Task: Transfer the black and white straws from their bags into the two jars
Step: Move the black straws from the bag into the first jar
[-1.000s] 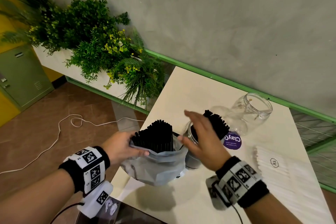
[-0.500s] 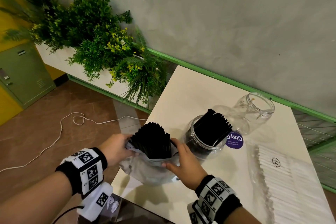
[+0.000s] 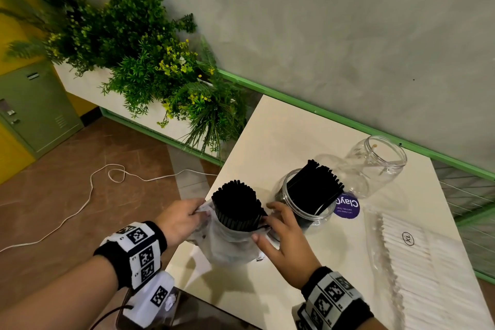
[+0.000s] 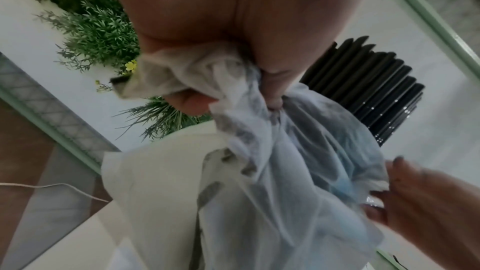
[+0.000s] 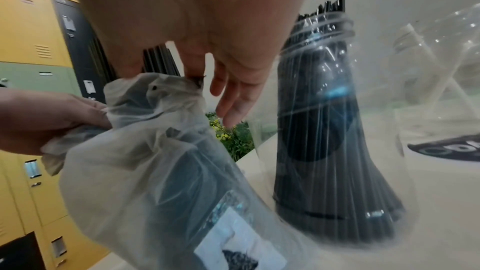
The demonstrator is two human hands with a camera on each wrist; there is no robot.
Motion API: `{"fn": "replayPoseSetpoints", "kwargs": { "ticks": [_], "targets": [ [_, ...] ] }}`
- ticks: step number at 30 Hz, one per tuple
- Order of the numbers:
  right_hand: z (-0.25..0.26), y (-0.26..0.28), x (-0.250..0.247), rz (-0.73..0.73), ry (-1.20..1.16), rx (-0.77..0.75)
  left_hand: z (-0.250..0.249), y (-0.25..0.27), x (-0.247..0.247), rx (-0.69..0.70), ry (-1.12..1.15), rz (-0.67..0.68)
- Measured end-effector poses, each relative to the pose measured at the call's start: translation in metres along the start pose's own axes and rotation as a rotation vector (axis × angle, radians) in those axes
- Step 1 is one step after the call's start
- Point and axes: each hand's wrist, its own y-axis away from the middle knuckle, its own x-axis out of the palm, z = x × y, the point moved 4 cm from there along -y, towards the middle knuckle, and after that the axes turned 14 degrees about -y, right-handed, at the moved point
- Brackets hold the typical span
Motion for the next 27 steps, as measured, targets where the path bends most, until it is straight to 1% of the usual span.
{"fn": "replayPoseSetpoints", "kwargs": {
  "ticks": [2, 4, 6, 8, 9, 12, 14, 16, 17, 21, 25, 27],
  "targets": [
    [0.011, -0.001, -0.004, -0.076, 0.038, -0.076, -0.002, 0.0, 0.002, -0.01, 0.002, -0.011],
    [0.019, -0.004, -0.005, -0.135, 0.022, -0.124, -0.001, -0.003, 0.005, -0.011, 0.011, -0.004],
    [0.024, -0.01, -0.004, -0.129, -0.063, -0.082, -0.005, -0.003, 0.009, 0.003, 0.035, 0.032],
    [0.022, -0.016, -0.001, -0.08, -0.109, 0.03, -0.008, -0.004, 0.013, 0.009, 0.17, 0.061],
    [0.02, -0.018, 0.001, -0.057, -0.09, 0.068, -0.009, -0.005, 0.016, -0.014, 0.249, 0.065],
    [0.016, -0.024, 0.005, -0.023, -0.047, 0.084, -0.01, -0.004, 0.018, -0.106, 0.384, 0.082],
    [0.015, -0.026, 0.006, -0.022, -0.053, 0.077, -0.009, -0.003, 0.02, -0.122, 0.393, 0.157],
    [0.014, -0.027, 0.006, -0.013, -0.036, 0.082, -0.01, -0.001, 0.021, -0.084, 0.337, 0.22],
    [0.013, -0.027, 0.006, -0.004, -0.031, 0.082, -0.011, -0.001, 0.022, -0.059, 0.306, 0.228],
    [0.018, -0.03, 0.007, 0.063, 0.027, 0.054, -0.029, -0.001, 0.021, 0.087, 0.238, 0.203],
    [0.03, -0.03, -0.002, 0.048, 0.146, -0.001, -0.028, -0.002, 0.02, 0.09, 0.279, 0.126],
    [0.031, -0.03, -0.004, 0.057, 0.141, 0.008, -0.028, -0.001, 0.021, 0.096, 0.272, 0.135]
  ]
}}
